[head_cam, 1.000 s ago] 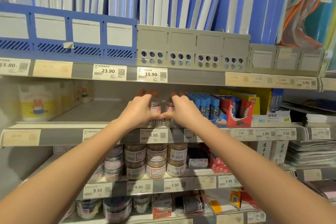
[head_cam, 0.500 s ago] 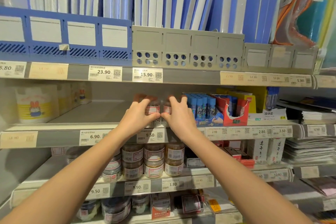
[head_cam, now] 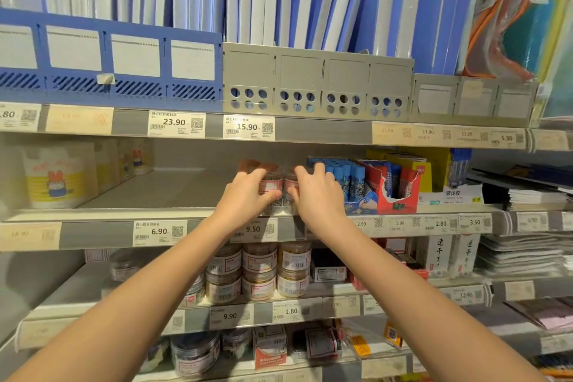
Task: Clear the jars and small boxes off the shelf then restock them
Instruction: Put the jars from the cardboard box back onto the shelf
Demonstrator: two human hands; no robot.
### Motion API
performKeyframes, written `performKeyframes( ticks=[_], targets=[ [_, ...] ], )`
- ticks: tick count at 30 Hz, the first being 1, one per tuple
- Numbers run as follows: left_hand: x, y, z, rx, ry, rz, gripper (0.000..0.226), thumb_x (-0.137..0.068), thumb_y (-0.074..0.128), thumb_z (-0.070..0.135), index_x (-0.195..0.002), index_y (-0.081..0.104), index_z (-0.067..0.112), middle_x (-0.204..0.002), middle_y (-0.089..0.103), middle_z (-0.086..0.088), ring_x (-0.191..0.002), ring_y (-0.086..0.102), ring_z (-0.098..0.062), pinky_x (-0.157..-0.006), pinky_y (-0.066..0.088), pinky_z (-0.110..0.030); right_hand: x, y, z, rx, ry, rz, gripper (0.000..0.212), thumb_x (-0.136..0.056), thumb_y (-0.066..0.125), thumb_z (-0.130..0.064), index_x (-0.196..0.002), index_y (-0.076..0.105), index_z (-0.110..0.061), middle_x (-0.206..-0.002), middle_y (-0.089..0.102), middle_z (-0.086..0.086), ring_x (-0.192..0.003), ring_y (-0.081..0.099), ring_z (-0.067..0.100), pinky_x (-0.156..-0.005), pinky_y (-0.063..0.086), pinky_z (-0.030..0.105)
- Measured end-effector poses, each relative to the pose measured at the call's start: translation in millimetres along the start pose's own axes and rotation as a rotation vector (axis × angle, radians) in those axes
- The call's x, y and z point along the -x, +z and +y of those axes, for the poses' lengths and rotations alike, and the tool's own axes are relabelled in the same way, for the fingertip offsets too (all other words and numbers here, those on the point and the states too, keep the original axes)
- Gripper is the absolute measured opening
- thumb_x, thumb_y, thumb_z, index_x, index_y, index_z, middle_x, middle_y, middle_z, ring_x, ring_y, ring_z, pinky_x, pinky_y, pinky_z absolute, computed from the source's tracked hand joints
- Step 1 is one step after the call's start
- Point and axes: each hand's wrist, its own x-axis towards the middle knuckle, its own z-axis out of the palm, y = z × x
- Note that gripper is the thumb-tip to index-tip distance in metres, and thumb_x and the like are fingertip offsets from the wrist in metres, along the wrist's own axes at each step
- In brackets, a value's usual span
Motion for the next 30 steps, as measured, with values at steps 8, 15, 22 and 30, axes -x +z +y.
performKeyframes(
  ticks=[8,15,22,30],
  targets=[
    [13.8,-11.2,12.4,0.011,-0.036,-0.050,0.064,-0.090,0.060,0.041,-0.144,0.028,0.034,-0.127,0.044,-0.014,-0.113,0.052,-0.038,-0.093,0.043,-0.041,8.5,-10.3,6.0,-0.009,-0.012,-0.028,0.045,-0.097,0.048,-0.032,-0.136,0.034,-0.016,-0.136,0.034,0.018,-0.119,0.039,0.038,-0.094,0.038,0.043],
    [60.8,-43.5,5.6,0.047,0.018,0.025,0.070,-0.086,0.066,0.028,-0.145,0.028,0.033,-0.143,0.025,-0.002,-0.112,0.052,-0.028,-0.096,0.045,-0.046,32.6,-26.4,-5.4,-0.085,-0.136,-0.015,0.049,-0.093,0.053,-0.030,-0.137,0.035,-0.017,-0.138,0.033,0.015,-0.125,0.033,0.035,-0.099,0.034,0.043],
    [184.1,-112.0,-24.2,-0.207,-0.020,0.027,0.056,-0.089,0.061,0.029,-0.140,0.038,0.030,-0.139,0.034,0.005,-0.117,0.050,-0.018,-0.091,0.048,-0.043,99.6,-12.8,-92.8,-0.389,-0.390,-0.146,0.052,-0.092,0.055,-0.035,-0.139,0.037,-0.020,-0.131,0.040,0.010,-0.121,0.040,0.032,-0.102,0.037,0.042],
    [381.6,-218.2,-89.8,-0.502,-0.380,0.016,0.052,-0.090,0.063,0.026,-0.138,0.043,0.020,-0.134,0.043,-0.002,-0.115,0.051,-0.019,-0.087,0.039,-0.027,211.5,-7.4,-260.8,-0.637,-0.869,-0.407,0.054,-0.091,0.058,-0.034,-0.139,0.039,-0.019,-0.129,0.042,0.010,-0.120,0.045,0.030,-0.099,0.038,0.039]
  ],
)
